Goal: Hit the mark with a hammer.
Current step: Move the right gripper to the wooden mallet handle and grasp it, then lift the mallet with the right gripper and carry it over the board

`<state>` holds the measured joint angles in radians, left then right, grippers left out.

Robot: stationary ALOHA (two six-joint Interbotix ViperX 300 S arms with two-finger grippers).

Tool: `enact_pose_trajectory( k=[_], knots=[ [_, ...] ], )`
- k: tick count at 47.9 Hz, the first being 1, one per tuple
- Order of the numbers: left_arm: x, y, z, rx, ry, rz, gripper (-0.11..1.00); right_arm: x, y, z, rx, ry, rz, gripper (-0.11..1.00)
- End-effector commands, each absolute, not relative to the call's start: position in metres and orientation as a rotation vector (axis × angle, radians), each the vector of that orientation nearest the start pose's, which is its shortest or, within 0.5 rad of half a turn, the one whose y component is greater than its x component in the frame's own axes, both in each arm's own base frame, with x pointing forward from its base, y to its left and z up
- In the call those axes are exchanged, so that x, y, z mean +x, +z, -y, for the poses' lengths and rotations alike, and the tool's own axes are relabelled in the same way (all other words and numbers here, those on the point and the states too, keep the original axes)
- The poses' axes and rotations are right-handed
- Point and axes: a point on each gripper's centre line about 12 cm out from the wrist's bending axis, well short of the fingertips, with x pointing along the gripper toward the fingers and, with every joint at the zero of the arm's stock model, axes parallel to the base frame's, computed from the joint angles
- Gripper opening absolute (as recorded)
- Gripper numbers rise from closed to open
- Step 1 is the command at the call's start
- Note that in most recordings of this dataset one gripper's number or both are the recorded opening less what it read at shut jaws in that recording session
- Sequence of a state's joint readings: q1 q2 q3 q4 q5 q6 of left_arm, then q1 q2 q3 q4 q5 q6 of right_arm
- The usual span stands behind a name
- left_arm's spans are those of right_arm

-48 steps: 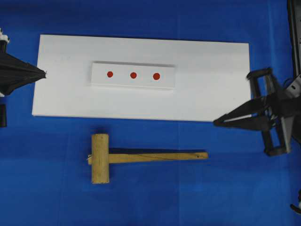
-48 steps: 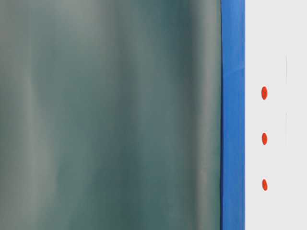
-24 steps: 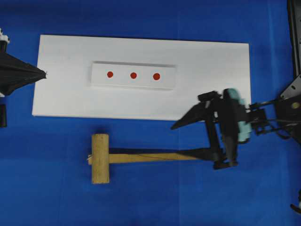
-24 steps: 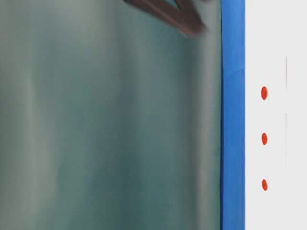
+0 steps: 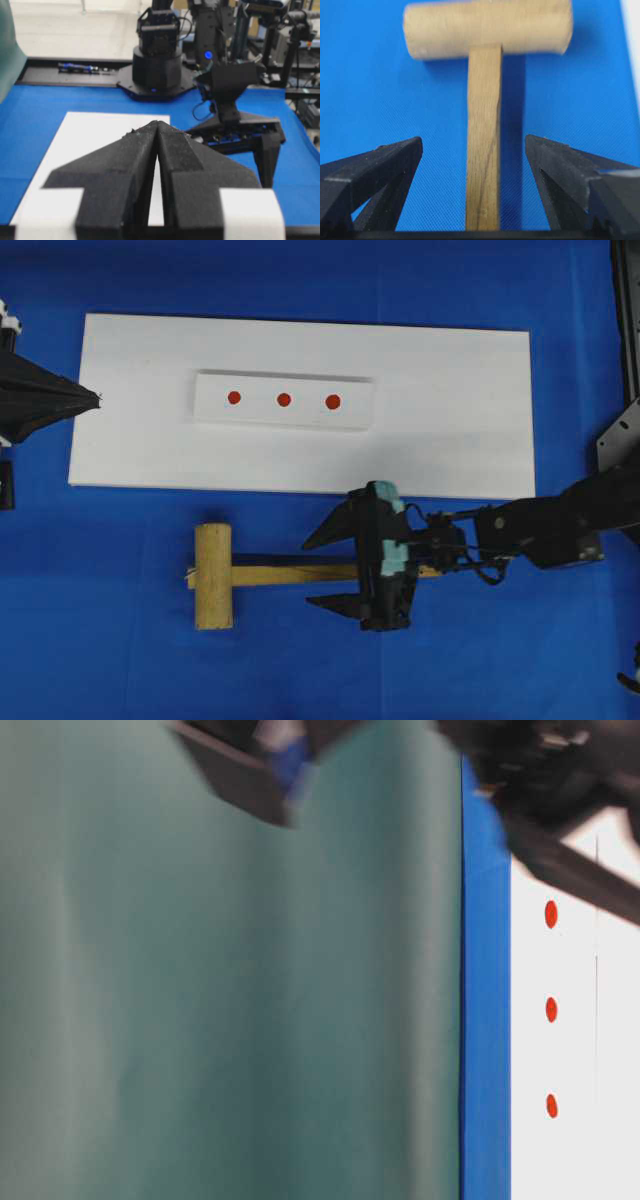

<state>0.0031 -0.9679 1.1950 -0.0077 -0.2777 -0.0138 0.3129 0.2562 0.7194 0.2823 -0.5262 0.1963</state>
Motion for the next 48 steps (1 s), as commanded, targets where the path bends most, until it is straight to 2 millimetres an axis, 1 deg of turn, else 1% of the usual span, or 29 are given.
enact_pose_trajectory(
  k=[1, 6, 10, 15, 19, 21, 23, 29, 32, 34, 41, 48],
  knots=[
    [0.199, 0.286, -0.001, -0.023, 0.003, 0.052, 0.00, 0.401, 0.102, -0.114, 0.342, 0.061, -0.462, 0.89],
    [0.199, 0.285, -0.001, -0.023, 0.003, 0.049, 0.00, 0.402, 0.087, -0.115, 0.346, 0.045, -0.494, 0.89],
    [0.199, 0.285, -0.001, -0.024, 0.004, 0.049, 0.00, 0.403, 0.080, -0.114, 0.350, 0.031, -0.507, 0.89],
    [0.199, 0.285, -0.001, -0.024, 0.004, 0.049, 0.00, 0.403, 0.080, -0.115, 0.347, 0.034, -0.505, 0.88],
    [0.199, 0.284, -0.001, -0.023, 0.003, 0.048, 0.00, 0.404, 0.080, -0.115, 0.344, 0.034, -0.506, 0.84],
    [0.199, 0.285, -0.001, -0.023, 0.003, 0.049, 0.00, 0.404, 0.079, -0.115, 0.342, 0.034, -0.507, 0.79],
    [0.199, 0.284, -0.001, -0.024, 0.004, 0.048, 0.00, 0.403, 0.079, -0.116, 0.333, 0.037, -0.509, 0.70],
    [0.198, 0.286, -0.001, -0.024, 0.003, 0.055, 0.00, 0.404, 0.079, -0.116, 0.323, 0.041, -0.516, 0.32],
    [0.198, 0.286, -0.001, -0.023, 0.003, 0.054, 0.00, 0.404, 0.079, -0.117, 0.320, 0.044, -0.520, 0.17],
    [0.198, 0.286, -0.001, -0.024, 0.003, 0.054, 0.00, 0.404, 0.080, -0.118, 0.321, 0.047, -0.517, 0.10],
    [0.198, 0.286, -0.001, -0.024, 0.003, 0.051, 0.00, 0.407, 0.090, -0.120, 0.329, 0.056, -0.501, 0.09],
    [0.198, 0.286, -0.001, -0.023, 0.003, 0.049, 0.00, 0.408, 0.117, -0.121, 0.340, 0.072, -0.449, 0.09]
  ],
)
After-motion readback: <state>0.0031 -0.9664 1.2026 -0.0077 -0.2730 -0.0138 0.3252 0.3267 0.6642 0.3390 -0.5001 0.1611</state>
